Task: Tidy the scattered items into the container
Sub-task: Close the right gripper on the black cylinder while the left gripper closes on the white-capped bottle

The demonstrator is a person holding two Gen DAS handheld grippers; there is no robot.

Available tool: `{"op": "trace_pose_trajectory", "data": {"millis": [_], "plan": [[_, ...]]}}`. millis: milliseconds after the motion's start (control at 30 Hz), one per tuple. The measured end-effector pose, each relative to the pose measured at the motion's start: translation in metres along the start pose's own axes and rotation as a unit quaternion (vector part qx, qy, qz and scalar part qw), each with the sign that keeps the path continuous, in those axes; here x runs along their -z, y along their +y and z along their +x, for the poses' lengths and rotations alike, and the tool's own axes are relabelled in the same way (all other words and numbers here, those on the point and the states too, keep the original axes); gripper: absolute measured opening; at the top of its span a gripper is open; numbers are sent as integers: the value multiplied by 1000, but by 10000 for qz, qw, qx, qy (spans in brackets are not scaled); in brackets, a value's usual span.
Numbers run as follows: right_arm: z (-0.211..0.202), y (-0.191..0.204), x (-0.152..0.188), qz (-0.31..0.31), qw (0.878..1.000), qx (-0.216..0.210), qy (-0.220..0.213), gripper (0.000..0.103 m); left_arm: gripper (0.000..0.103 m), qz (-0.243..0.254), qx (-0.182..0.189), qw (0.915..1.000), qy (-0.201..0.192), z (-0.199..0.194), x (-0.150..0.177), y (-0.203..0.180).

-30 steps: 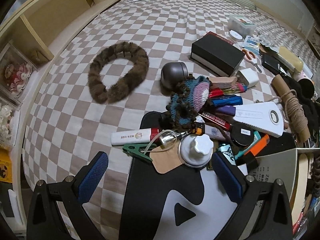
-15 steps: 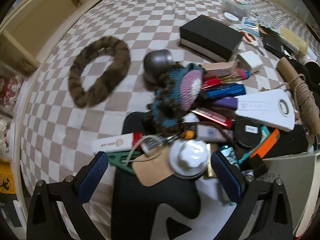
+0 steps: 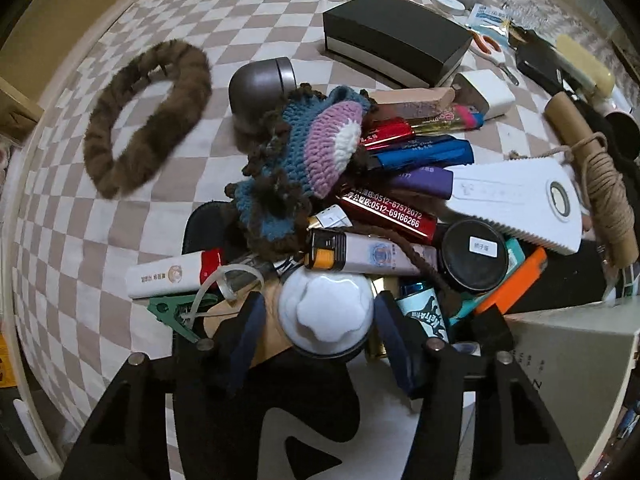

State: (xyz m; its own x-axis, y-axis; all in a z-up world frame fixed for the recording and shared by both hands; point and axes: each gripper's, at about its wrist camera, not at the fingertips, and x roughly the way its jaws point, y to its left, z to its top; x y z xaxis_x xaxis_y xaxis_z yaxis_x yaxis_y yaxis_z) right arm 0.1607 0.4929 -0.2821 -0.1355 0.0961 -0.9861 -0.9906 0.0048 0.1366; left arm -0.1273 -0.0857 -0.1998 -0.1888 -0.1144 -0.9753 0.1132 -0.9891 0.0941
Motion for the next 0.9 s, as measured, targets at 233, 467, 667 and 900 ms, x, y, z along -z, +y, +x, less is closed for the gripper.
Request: {"op": "trace_pose_trajectory", "data": {"millis": [233,467,667,900], "plan": [[3,0,1,-46,10000,-12,3,47,45,24,-10,9999,-104,-4,-3,-3],[0,-5,4,-39,9999,-83,-73,46,30,216,-37,9996,-171,-8,-2,-12],[-3,-8,7,12,9998,-128,-169,46,30,325,41,9993,-177,-13,1,-17],[-13,-17,10,212,9988,-324,-313,45,30,297,200,9990,-259,-27,6,-7]]}}
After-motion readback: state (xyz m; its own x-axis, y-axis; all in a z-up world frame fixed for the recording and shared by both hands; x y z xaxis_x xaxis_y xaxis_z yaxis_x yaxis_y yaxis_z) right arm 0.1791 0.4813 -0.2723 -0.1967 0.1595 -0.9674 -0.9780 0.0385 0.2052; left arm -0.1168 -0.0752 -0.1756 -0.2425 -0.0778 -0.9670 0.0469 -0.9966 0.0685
